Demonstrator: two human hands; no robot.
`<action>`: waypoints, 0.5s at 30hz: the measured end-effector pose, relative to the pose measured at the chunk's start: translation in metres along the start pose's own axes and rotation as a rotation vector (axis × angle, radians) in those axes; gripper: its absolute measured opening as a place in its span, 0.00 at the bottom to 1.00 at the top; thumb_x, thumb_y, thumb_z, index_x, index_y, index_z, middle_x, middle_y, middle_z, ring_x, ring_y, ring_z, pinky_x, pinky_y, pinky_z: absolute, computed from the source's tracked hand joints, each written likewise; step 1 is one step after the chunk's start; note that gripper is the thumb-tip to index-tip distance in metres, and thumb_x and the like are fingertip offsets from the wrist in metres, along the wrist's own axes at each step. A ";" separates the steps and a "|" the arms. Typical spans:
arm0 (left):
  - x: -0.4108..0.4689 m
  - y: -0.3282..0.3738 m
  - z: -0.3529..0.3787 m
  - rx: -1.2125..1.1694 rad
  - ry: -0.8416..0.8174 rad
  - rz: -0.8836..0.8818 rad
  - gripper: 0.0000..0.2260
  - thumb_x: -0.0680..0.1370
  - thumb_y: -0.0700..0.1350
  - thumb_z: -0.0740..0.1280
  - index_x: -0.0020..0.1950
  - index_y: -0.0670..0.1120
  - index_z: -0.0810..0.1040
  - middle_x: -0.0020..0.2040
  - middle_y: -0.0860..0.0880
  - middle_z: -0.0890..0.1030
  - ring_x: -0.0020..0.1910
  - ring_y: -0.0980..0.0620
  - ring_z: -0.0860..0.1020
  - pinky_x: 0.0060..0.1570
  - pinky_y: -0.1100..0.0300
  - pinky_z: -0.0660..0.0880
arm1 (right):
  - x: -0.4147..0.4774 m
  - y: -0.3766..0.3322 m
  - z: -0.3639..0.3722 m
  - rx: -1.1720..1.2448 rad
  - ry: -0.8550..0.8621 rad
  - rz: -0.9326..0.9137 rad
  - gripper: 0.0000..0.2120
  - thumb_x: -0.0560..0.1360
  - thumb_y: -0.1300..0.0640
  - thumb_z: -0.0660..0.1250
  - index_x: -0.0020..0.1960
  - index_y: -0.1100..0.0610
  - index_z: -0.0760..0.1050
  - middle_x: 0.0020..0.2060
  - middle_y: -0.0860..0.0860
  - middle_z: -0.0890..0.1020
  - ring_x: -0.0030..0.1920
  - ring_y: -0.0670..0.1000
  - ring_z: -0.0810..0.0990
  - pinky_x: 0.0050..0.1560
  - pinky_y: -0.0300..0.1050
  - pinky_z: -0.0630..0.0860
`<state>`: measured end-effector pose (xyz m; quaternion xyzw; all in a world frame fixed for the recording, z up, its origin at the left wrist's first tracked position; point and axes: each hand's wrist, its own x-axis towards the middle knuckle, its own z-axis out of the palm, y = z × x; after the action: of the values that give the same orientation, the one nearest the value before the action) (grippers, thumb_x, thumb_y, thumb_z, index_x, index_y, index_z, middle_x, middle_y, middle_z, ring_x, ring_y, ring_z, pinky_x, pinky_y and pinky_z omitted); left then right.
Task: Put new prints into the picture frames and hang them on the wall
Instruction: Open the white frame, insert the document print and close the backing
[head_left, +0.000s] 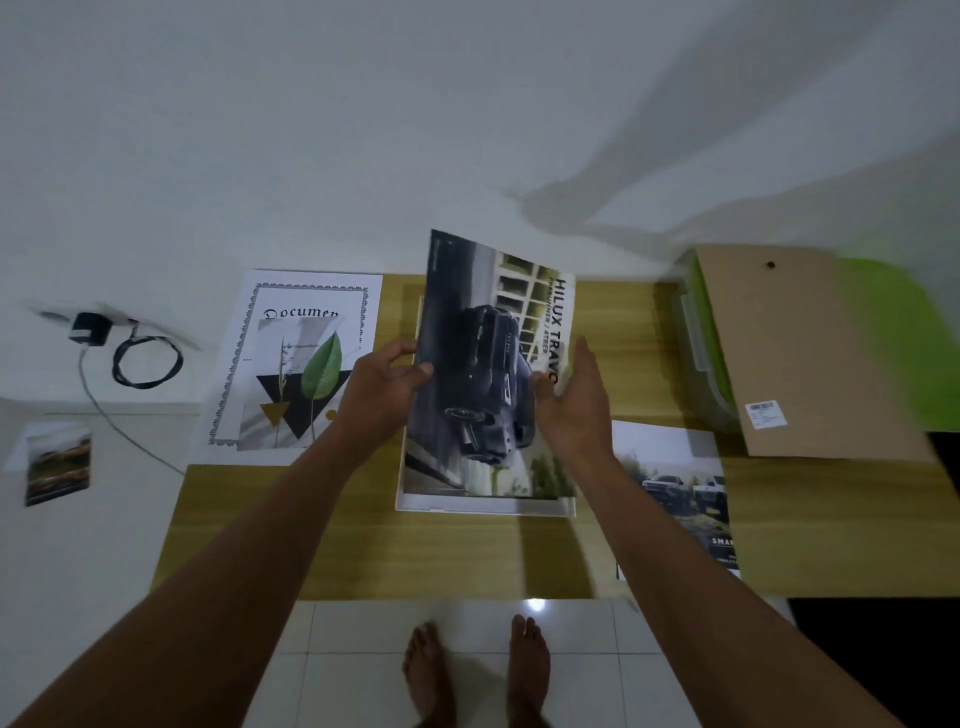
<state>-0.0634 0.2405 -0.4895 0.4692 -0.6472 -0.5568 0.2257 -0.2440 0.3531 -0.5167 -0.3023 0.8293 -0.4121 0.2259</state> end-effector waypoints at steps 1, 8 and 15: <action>0.001 0.006 0.002 -0.018 -0.015 0.005 0.06 0.79 0.39 0.66 0.53 0.48 0.79 0.36 0.52 0.85 0.35 0.54 0.83 0.32 0.61 0.77 | 0.003 -0.011 0.000 -0.076 -0.029 -0.044 0.28 0.81 0.50 0.63 0.78 0.51 0.58 0.75 0.53 0.66 0.76 0.55 0.62 0.73 0.52 0.63; -0.002 0.027 0.030 -0.234 -0.208 -0.164 0.13 0.83 0.49 0.58 0.60 0.52 0.80 0.50 0.50 0.85 0.47 0.51 0.84 0.40 0.57 0.81 | -0.011 -0.056 0.000 0.120 -0.309 -0.034 0.19 0.82 0.39 0.54 0.63 0.46 0.77 0.57 0.45 0.81 0.57 0.47 0.78 0.57 0.46 0.74; 0.002 0.035 0.047 -0.268 -0.193 -0.186 0.13 0.82 0.46 0.58 0.58 0.53 0.82 0.56 0.50 0.83 0.56 0.49 0.80 0.49 0.55 0.77 | -0.016 -0.056 -0.026 0.089 -0.177 -0.082 0.18 0.80 0.63 0.62 0.65 0.48 0.75 0.55 0.46 0.81 0.54 0.47 0.79 0.55 0.46 0.78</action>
<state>-0.1158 0.2603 -0.4702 0.4371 -0.5395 -0.6991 0.1707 -0.2307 0.3520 -0.4546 -0.3608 0.7738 -0.4294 0.2943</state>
